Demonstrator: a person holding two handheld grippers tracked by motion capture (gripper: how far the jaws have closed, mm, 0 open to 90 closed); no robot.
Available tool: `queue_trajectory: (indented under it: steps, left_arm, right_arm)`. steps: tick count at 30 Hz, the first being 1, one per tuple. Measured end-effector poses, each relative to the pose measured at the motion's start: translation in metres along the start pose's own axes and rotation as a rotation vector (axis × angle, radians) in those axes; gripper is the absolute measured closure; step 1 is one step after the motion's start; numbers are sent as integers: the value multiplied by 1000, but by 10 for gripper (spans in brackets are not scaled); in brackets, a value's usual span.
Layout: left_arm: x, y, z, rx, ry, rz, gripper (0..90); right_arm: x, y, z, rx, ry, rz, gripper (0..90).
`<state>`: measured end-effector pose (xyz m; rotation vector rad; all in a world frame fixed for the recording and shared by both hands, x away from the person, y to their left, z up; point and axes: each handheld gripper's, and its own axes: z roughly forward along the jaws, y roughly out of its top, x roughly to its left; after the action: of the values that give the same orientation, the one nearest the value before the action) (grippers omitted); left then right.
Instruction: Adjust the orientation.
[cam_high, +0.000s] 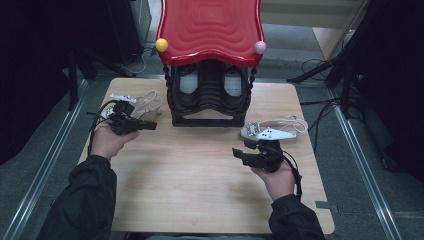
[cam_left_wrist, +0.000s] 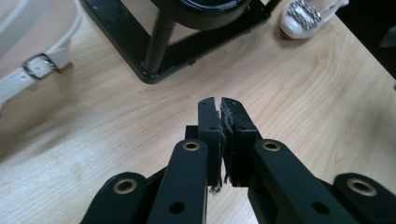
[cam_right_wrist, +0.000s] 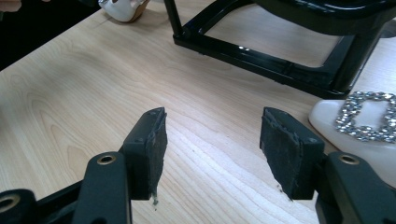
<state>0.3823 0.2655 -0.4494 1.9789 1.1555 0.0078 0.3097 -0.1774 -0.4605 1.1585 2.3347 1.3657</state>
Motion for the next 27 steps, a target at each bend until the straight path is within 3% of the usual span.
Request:
queue_trajectory:
  steps: [4,9,11,14,18,27]
  left_arm:
    - [6,7,-1,-20,19,-16,892]
    - [15,17,0,-5,21,-22,900]
    - [15,24,1,6,34,2,900]
    - [20,33,0,1,36,-14,900]
    - [29,46,-2,15,68,-15,900]
    - [50,64,0,6,133,-66,900]
  right_arm:
    - [-3,0,-3,-4,-14,0,424]
    - [-5,1,-5,-6,-21,4,423]
    - [-5,0,-5,-2,-24,1,423]
    - [-7,0,-5,0,-28,5,423]
    - [-7,0,-6,-1,-30,7,421]
    - [-7,-1,-5,14,-30,-2,421]
